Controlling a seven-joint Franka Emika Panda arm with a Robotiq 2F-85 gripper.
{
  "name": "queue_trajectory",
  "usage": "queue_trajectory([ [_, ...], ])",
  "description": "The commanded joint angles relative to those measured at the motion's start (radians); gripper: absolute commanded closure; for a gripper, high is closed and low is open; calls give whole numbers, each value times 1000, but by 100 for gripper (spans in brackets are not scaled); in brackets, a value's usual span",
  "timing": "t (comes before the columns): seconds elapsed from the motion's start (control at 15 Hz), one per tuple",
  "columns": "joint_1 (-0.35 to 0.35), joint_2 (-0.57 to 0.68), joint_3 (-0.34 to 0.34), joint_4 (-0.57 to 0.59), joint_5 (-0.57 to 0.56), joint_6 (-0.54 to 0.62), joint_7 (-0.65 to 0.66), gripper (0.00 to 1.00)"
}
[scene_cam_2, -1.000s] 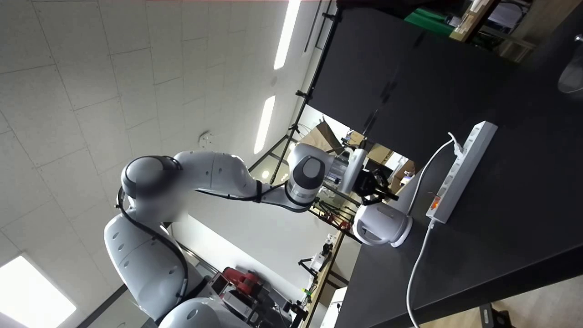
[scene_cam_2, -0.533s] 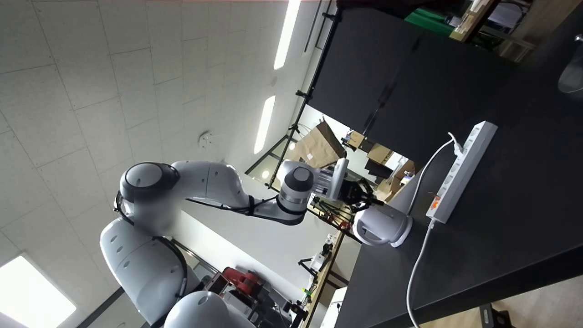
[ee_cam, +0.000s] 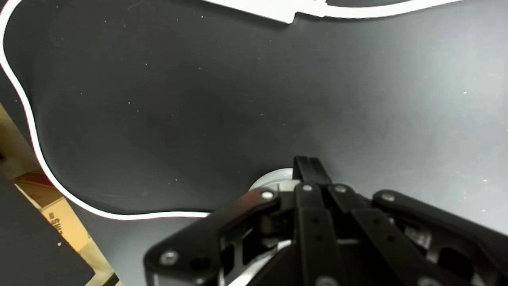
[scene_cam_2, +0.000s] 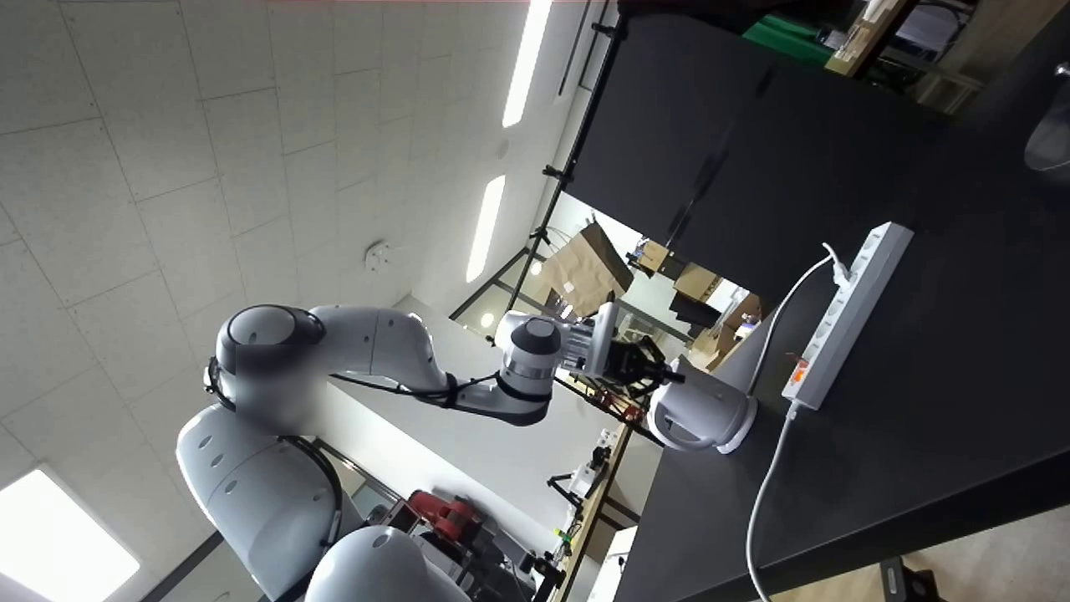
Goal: Switch on the extension cord then turn the kettle on and off
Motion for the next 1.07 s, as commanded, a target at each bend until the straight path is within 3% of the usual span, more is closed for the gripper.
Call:
queue_trajectory([
  [0.0,-6,-1,4,1,0,-3,-1,99],
  [0.67,21,-29,12,11,-42,-16,16,100],
  [1.0,45,-30,53,16,-32,-10,-20,100],
])
